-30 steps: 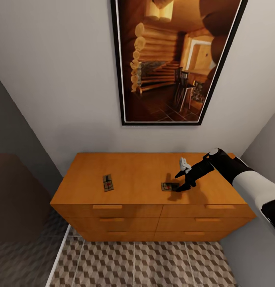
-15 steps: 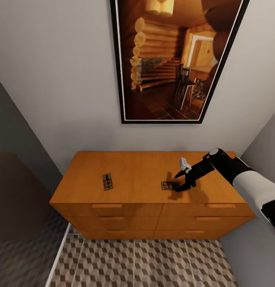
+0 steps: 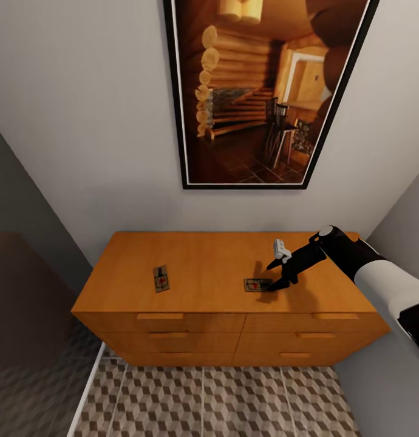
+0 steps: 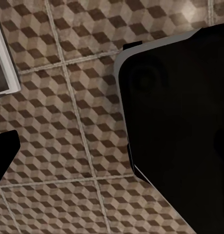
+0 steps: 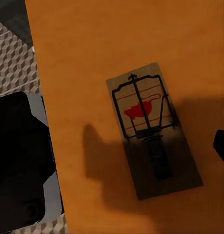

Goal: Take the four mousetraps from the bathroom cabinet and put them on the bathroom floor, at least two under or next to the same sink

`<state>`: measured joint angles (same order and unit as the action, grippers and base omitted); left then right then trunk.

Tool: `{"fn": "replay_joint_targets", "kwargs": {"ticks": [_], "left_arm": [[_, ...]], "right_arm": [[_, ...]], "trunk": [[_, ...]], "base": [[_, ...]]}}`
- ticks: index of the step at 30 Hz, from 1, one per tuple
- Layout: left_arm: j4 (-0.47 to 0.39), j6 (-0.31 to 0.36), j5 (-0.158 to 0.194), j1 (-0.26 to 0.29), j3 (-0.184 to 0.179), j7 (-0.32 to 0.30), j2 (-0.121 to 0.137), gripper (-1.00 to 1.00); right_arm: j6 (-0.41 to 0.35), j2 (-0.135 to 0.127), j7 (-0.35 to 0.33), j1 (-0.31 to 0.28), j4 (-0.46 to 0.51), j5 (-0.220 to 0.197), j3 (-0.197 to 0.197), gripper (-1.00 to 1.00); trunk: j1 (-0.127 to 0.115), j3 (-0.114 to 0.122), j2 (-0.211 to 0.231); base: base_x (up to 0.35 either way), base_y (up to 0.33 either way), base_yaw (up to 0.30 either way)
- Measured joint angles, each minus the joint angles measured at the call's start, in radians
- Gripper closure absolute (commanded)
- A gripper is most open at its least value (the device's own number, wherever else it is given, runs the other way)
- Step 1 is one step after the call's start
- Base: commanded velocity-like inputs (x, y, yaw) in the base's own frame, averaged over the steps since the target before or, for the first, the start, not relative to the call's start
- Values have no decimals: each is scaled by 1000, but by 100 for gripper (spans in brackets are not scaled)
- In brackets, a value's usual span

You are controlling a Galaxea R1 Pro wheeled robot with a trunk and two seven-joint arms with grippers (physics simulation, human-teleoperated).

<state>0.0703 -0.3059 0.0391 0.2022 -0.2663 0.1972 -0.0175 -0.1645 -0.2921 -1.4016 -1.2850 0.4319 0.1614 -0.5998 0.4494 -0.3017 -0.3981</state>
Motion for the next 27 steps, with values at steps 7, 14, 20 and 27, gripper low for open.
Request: {"fn": "replay_joint_targets", "kwargs": {"ticks": [7,14,20,27], "left_arm": [[0,0,0,0,0,0,0,-100],[0,0,0,0,0,0,0,-100],[0,0,0,0,0,0,0,-100],[0,-1,0,0,0,0,-4,-100]], "right_arm": [[-1,0,1,0,0,0,0,-100],[-1,-1,1,0,0,0,0,-100],[-1,0,1,0,0,0,0,-100],[-1,0,1,0,-1,0,0,-100]], "trunk": [[0,0,0],[0,0,0],[0,0,0],[0,0,0]], "base": [[4,-4,0],[0,0,0],[0,0,0],[39,0,0]]}}
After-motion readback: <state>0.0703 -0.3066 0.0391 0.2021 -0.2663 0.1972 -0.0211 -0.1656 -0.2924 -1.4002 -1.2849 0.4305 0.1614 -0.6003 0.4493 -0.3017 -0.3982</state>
